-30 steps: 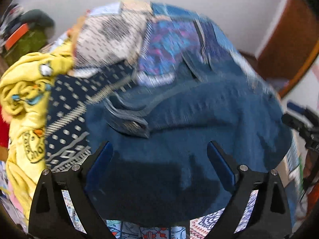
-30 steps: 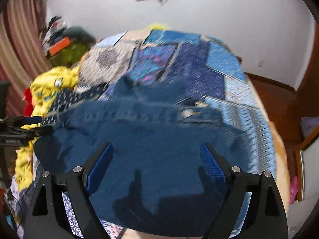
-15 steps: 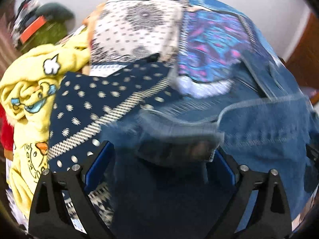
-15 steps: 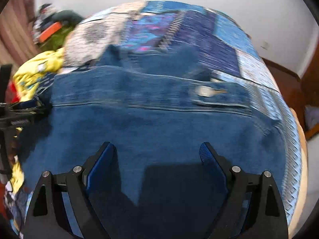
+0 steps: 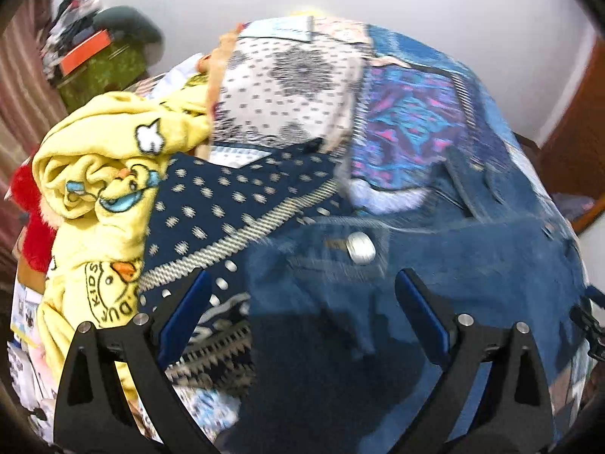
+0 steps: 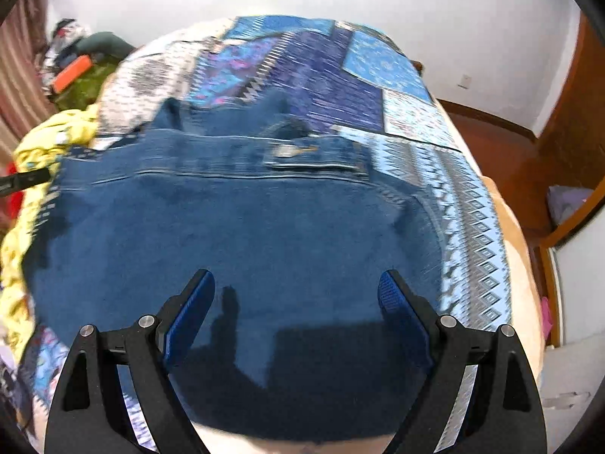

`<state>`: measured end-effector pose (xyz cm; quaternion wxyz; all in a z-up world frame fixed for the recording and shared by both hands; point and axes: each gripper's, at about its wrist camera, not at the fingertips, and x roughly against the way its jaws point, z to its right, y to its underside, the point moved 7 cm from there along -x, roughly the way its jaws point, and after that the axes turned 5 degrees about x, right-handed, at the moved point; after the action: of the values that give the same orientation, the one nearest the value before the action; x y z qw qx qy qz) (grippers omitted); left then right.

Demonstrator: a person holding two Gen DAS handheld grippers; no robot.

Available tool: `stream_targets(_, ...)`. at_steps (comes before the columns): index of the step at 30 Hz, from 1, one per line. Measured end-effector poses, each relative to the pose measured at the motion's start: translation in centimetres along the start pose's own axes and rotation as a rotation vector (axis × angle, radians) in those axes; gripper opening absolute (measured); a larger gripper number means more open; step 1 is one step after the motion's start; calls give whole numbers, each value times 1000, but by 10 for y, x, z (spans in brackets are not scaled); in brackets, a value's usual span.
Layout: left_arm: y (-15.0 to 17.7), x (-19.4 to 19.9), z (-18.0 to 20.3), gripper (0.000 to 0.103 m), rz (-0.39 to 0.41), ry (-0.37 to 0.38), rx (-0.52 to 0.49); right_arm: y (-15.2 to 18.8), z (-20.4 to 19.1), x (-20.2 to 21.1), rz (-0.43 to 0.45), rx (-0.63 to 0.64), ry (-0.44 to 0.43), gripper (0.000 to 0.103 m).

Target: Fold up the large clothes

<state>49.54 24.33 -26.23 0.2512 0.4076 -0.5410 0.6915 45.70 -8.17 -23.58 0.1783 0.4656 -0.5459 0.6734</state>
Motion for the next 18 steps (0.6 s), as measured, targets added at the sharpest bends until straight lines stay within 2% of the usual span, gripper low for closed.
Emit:
stream_targets(6,50,17,48,98,-48,83,-129,16,-36,6,-13,67,-47,87)
stream_targets(9,75,13,65,98,-84,98,-172,27,-37,0,-37,62,-38,87)
stream_targets(11,93,6,71,98,-107,73,-194,35,-36,-2,-49,45,-37,87)
stream_targets(13,106,-1,69,98,-125,53,-189,40,-33,2,-41,47,-22,87)
stream_targets(18,123,3,41,98,-133,62,-70,51,-20,14,-58,39,9,87)
